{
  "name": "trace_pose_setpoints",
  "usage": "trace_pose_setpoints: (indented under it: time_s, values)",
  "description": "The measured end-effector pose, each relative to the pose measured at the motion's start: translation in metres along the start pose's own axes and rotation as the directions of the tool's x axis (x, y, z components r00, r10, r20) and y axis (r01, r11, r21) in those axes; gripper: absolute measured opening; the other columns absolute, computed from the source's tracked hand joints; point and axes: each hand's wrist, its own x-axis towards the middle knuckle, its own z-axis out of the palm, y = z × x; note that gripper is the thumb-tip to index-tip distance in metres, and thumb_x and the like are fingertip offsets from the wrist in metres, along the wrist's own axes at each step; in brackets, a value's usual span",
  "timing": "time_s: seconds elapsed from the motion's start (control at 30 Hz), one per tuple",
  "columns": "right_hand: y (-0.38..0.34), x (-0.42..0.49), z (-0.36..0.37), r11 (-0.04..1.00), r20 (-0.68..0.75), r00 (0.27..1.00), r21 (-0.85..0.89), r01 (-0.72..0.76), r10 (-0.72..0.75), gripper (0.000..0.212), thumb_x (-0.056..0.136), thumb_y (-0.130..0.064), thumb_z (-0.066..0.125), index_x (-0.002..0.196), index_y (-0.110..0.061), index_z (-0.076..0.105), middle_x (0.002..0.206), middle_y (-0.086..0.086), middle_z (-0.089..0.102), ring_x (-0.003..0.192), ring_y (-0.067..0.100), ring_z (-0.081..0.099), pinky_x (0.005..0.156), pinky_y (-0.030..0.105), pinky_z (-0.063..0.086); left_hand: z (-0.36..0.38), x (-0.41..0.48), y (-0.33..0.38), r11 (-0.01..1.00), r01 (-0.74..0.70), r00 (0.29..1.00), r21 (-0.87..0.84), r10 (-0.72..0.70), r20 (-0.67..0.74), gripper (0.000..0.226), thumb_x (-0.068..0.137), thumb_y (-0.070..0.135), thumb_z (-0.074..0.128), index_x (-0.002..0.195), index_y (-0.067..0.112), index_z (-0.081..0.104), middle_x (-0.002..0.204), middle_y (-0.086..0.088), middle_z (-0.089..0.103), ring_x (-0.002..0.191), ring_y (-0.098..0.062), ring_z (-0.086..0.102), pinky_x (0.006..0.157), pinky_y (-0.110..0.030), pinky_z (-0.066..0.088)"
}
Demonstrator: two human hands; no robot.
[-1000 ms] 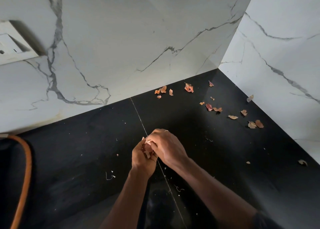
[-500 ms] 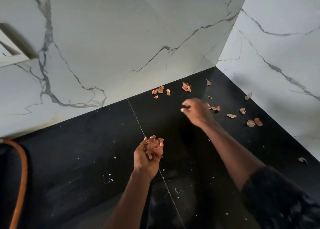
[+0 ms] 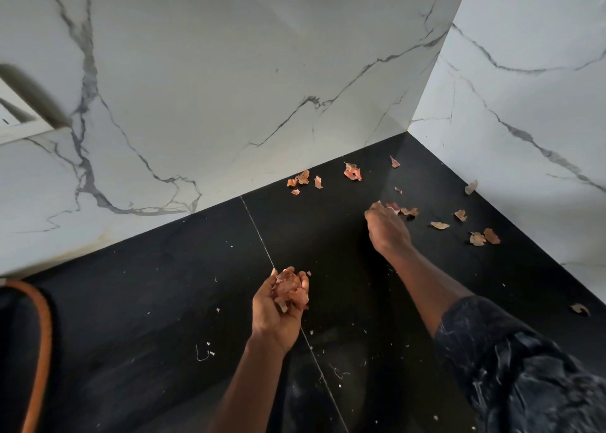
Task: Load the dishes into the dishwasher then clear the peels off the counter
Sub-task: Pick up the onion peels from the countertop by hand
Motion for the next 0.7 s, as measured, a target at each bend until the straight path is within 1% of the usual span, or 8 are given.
trace_pose_setpoints:
  time_s: [0.07,0.13,0.2,0.27,0.37,0.43,0.53,0.7]
  values:
    - [0.0,-0.001,-0.001,1.0,-0.047,0.999,0.025,0.0,0.001,0.013,0.093,-0.005,0.061,0.104,-0.012,0.065,0.108,0.004,0.052,0.095,0.019,0.055,0.074,0.032,0.051,-0.001,-0.001,0.0,1.0,-0.003,1.0,0.005,0.003,-0.005,0.035,0.103,0.029,0.049,0.11,0.0,0.067,0.101,-0.024,0.071,0.085,-0.027,0.069,0.087,-0.034,0.049]
    - [0.003,0.003,-0.005,1.0,-0.087,0.996,0.01,-0.025,0.026,0.024,0.092,-0.008,0.065,0.115,-0.012,0.062,0.12,0.007,0.051,0.103,0.023,0.055,0.079,0.034,0.054,-0.003,-0.001,0.0,1.0,-0.013,1.0,0.014,0.013,-0.004,0.035,0.103,0.03,0.049,0.11,0.0,0.067,0.105,-0.023,0.069,0.09,-0.028,0.069,0.084,-0.032,0.055]
    - [0.008,0.01,-0.01,0.997,-0.034,0.998,-0.043,-0.059,0.058,0.043,0.09,-0.013,0.069,0.131,-0.014,0.055,0.135,0.013,0.046,0.118,0.03,0.054,0.092,0.042,0.054,-0.005,-0.001,0.001,1.0,-0.021,1.0,0.021,0.021,0.0,0.035,0.102,0.03,0.05,0.11,0.0,0.067,0.107,-0.023,0.069,0.091,-0.028,0.069,0.072,-0.03,0.06]
    - [0.011,0.015,-0.015,0.996,0.042,0.997,-0.063,-0.069,0.071,0.046,0.092,-0.014,0.067,0.136,-0.015,0.052,0.141,0.014,0.044,0.124,0.033,0.051,0.097,0.046,0.051,-0.007,-0.002,0.002,0.999,-0.028,1.0,0.021,0.028,0.0,0.035,0.102,0.031,0.051,0.109,0.001,0.067,0.105,-0.023,0.069,0.09,-0.028,0.069,0.076,-0.03,0.059]
    - [0.009,0.014,-0.017,0.997,0.017,0.998,-0.049,-0.058,0.058,0.025,0.094,-0.008,0.063,0.119,-0.007,0.062,0.12,0.011,0.057,0.108,0.027,0.057,0.087,0.04,0.051,-0.009,0.001,0.005,0.999,-0.039,0.999,0.015,0.039,-0.005,0.035,0.102,0.03,0.051,0.109,0.0,0.067,0.107,-0.024,0.068,0.09,-0.028,0.068,0.095,-0.034,0.05]
    - [0.002,0.009,-0.015,0.998,-0.021,0.998,-0.032,-0.063,0.062,0.015,0.095,-0.003,0.06,0.11,-0.003,0.063,0.108,0.011,0.059,0.098,0.024,0.058,0.08,0.034,0.051,-0.01,0.004,0.005,0.999,-0.044,0.999,0.018,0.044,-0.004,0.035,0.102,0.03,0.05,0.11,0.0,0.067,0.109,-0.024,0.067,0.091,-0.028,0.068,0.091,-0.035,0.053]
    - [-0.007,-0.002,-0.011,1.0,-0.029,1.0,-0.005,-0.009,0.009,0.013,0.094,0.001,0.059,0.105,-0.004,0.063,0.104,0.008,0.059,0.094,0.021,0.058,0.073,0.029,0.046,-0.011,0.007,0.004,0.999,-0.038,0.999,0.025,0.038,-0.002,0.035,0.102,0.03,0.051,0.11,0.0,0.067,0.111,-0.025,0.066,0.092,-0.028,0.067,0.073,-0.031,0.06]
    - [-0.017,-0.021,0.0,0.993,-0.045,0.998,0.113,0.047,-0.042,0.009,0.094,-0.006,0.063,0.087,-0.012,0.065,0.092,0.001,0.061,0.082,0.014,0.061,0.07,0.024,0.049,-0.01,0.012,0.001,0.999,-0.028,1.0,0.032,0.029,-0.009,0.035,0.102,0.03,0.05,0.108,0.001,0.068,0.112,-0.024,0.066,0.092,-0.029,0.068,0.087,-0.033,0.052]
